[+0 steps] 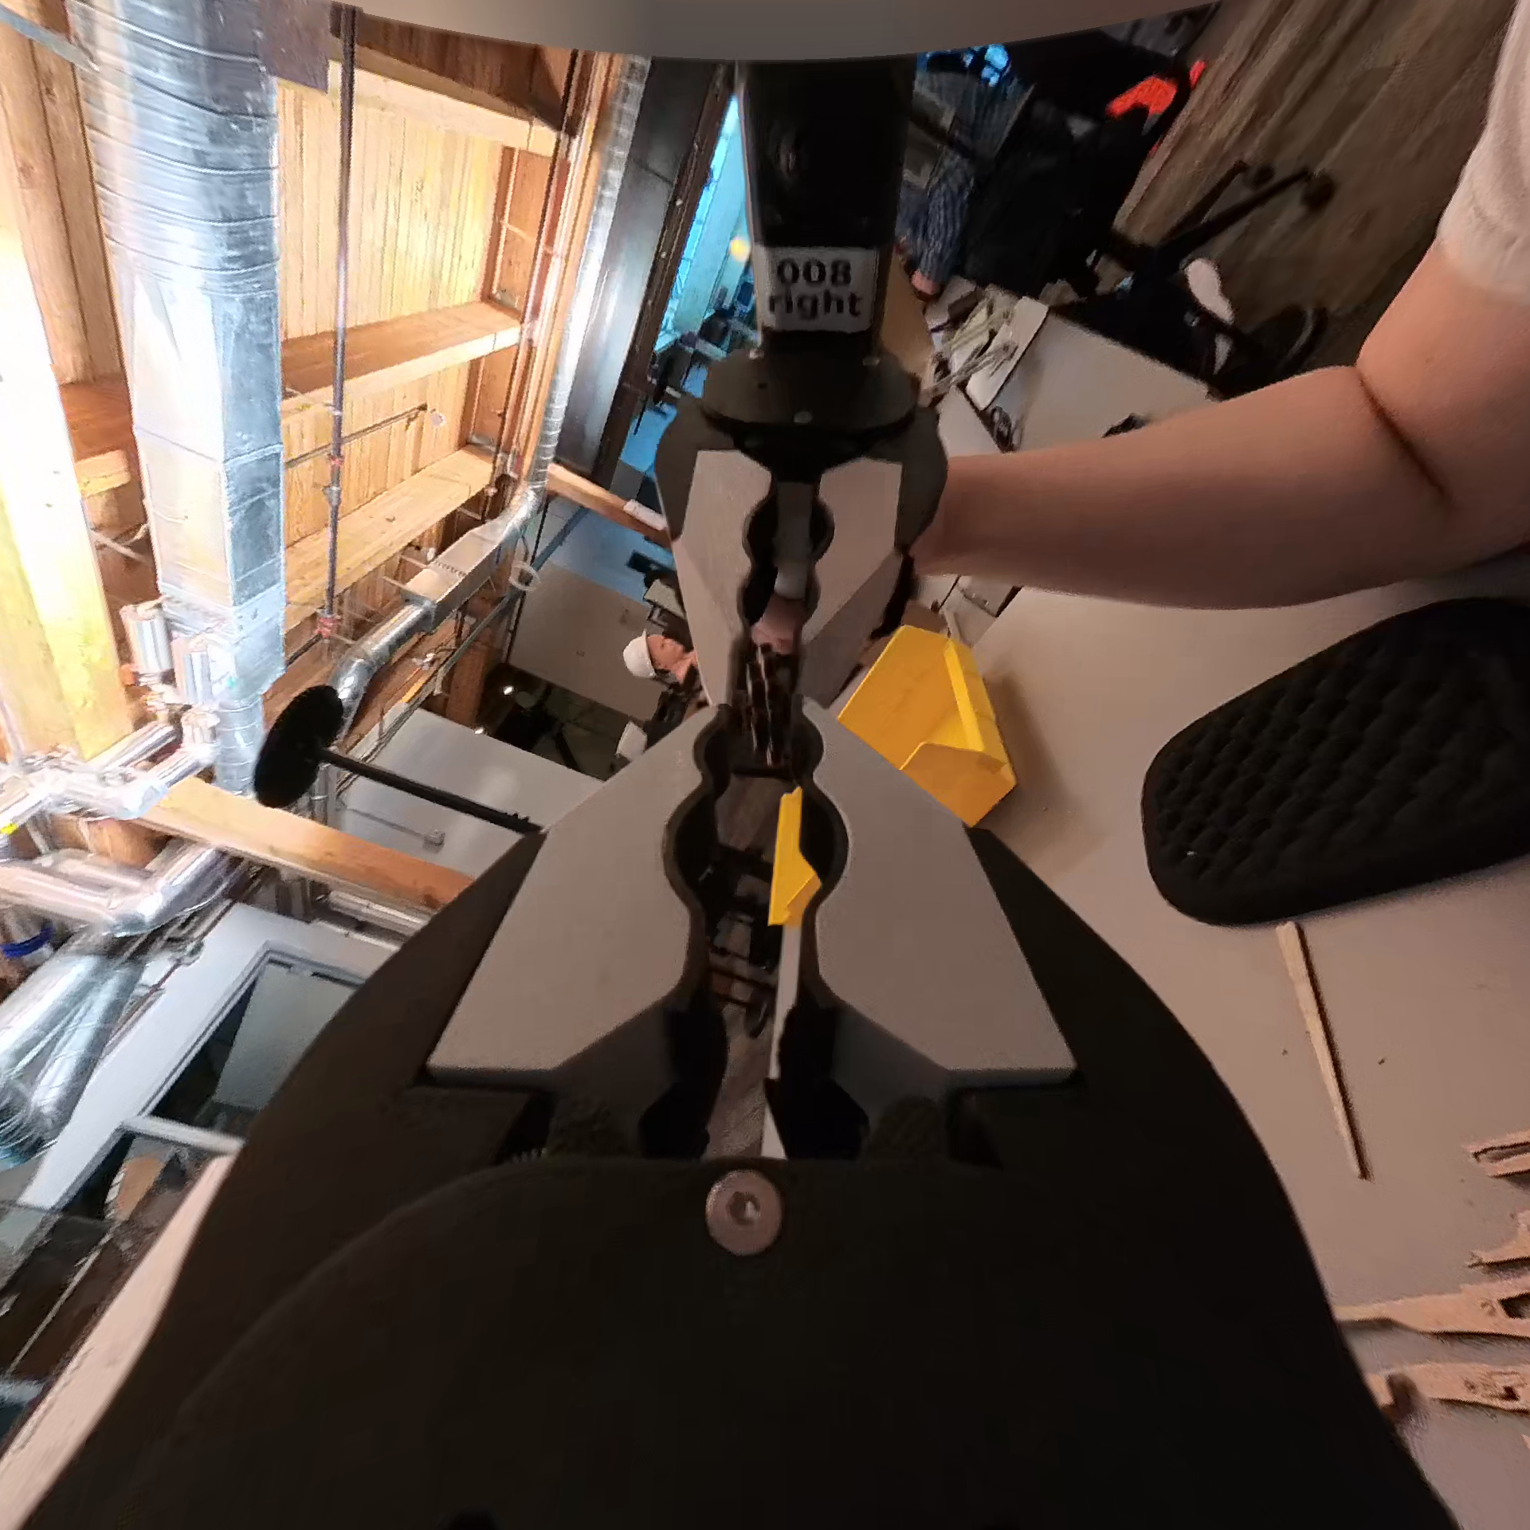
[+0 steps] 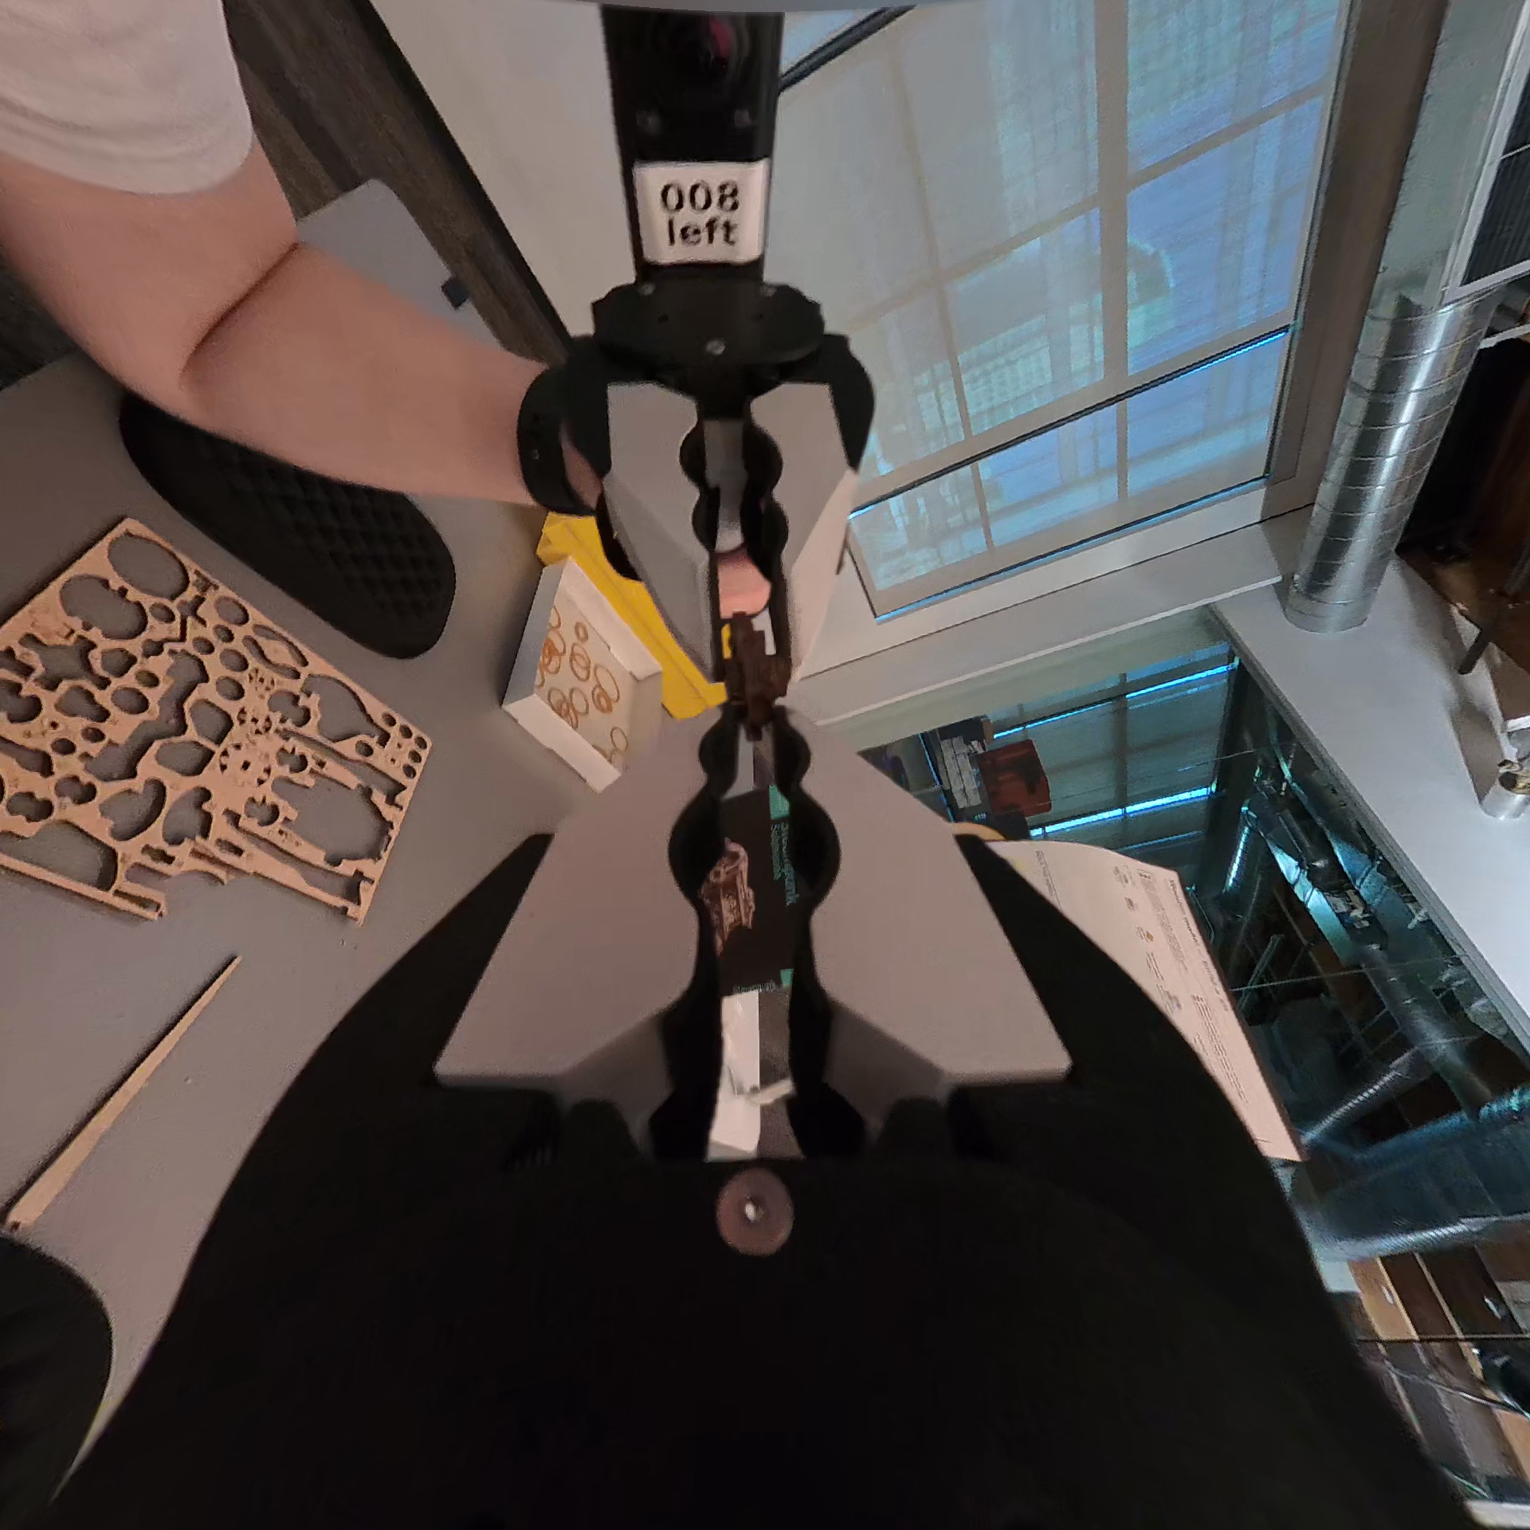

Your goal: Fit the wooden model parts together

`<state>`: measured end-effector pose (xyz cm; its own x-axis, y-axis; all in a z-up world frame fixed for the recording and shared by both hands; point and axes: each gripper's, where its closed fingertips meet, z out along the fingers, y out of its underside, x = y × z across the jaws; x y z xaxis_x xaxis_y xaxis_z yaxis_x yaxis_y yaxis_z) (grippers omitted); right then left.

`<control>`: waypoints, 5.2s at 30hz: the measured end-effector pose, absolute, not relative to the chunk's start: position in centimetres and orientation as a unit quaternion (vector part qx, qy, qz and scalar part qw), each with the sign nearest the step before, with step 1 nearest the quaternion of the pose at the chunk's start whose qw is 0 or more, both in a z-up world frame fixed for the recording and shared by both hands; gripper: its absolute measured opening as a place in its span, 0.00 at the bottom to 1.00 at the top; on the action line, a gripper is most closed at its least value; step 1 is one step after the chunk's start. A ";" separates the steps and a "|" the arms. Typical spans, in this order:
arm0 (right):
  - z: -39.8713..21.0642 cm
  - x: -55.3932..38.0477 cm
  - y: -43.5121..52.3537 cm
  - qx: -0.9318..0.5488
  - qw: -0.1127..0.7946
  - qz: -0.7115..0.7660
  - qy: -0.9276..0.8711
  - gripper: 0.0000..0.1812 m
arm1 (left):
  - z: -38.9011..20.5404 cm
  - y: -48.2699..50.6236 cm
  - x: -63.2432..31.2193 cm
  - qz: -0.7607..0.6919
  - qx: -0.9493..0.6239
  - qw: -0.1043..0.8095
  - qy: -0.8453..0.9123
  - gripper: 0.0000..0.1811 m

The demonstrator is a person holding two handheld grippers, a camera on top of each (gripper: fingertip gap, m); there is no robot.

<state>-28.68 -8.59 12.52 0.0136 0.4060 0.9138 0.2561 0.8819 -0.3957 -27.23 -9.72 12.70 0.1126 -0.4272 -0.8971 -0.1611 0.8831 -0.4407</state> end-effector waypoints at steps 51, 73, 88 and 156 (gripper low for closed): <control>11.6 -27.8 -8.3 -0.265 0.644 0.034 -0.717 0.06 | 11.0 -8.4 -27.2 -0.090 -0.263 0.678 0.680 0.04; 11.1 -27.4 -9.2 -0.265 0.615 0.121 -0.733 0.05 | 10.6 -9.0 -26.8 -0.118 -0.263 0.672 0.683 0.04; 10.2 -27.6 -9.5 -0.271 0.593 0.117 -0.749 0.05 | 9.9 -9.7 -27.0 -0.098 -0.257 0.655 0.704 0.05; 10.8 -27.4 -8.4 -0.277 0.619 0.011 -0.735 0.05 | 10.8 -9.3 -26.4 -0.063 -0.245 0.669 0.699 0.05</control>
